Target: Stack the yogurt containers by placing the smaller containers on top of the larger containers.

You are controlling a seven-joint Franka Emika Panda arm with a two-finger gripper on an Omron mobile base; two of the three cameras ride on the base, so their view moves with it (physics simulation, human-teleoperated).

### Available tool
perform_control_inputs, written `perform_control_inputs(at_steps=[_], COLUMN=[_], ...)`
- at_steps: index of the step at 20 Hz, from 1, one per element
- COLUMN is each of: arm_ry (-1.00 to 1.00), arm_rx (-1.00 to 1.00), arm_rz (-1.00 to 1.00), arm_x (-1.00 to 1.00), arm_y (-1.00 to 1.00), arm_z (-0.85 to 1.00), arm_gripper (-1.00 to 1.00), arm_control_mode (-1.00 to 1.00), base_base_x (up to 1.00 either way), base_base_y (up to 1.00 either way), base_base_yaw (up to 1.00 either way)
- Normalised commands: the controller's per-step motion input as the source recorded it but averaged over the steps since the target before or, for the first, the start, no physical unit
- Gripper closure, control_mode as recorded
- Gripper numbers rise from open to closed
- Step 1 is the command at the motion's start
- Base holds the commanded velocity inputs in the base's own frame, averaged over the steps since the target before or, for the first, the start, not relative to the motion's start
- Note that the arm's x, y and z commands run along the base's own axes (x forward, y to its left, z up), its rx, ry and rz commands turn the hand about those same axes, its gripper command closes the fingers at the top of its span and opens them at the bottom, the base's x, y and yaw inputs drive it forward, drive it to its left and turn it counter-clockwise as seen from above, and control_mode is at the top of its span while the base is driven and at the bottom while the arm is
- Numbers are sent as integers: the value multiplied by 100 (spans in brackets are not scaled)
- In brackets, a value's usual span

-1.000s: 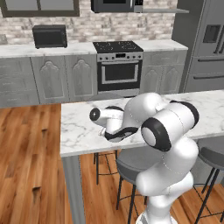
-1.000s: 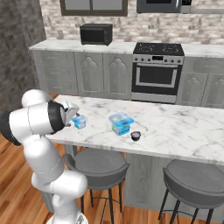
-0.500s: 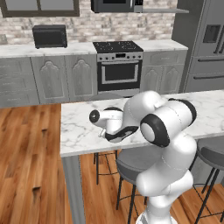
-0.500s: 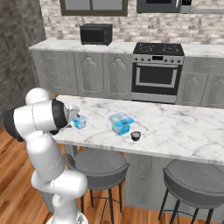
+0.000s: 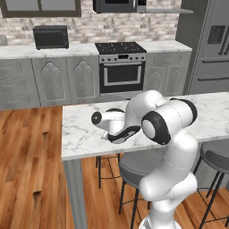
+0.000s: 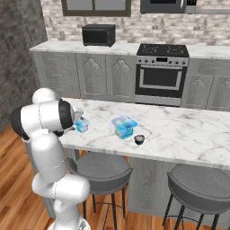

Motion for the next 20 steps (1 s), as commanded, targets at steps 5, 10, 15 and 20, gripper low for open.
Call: perform_control_inputs(at_steps=[5, 10, 15, 20], arm_ry=[0, 0, 0, 0], arm_rx=[-1, -3, -3, 0], arm_rz=[0, 0, 0, 0], arm_x=[16, 4, 3, 16], arm_y=[3, 6, 4, 0], arm_z=[-12, -13, -10, -5], arm_gripper=[-100, -100, -100, -100], arm_control_mode=[-100, -100, -100, -100], base_base_x=[0, 0, 0, 0], base_base_y=[0, 0, 0, 0], base_base_yaw=[0, 0, 0, 0])
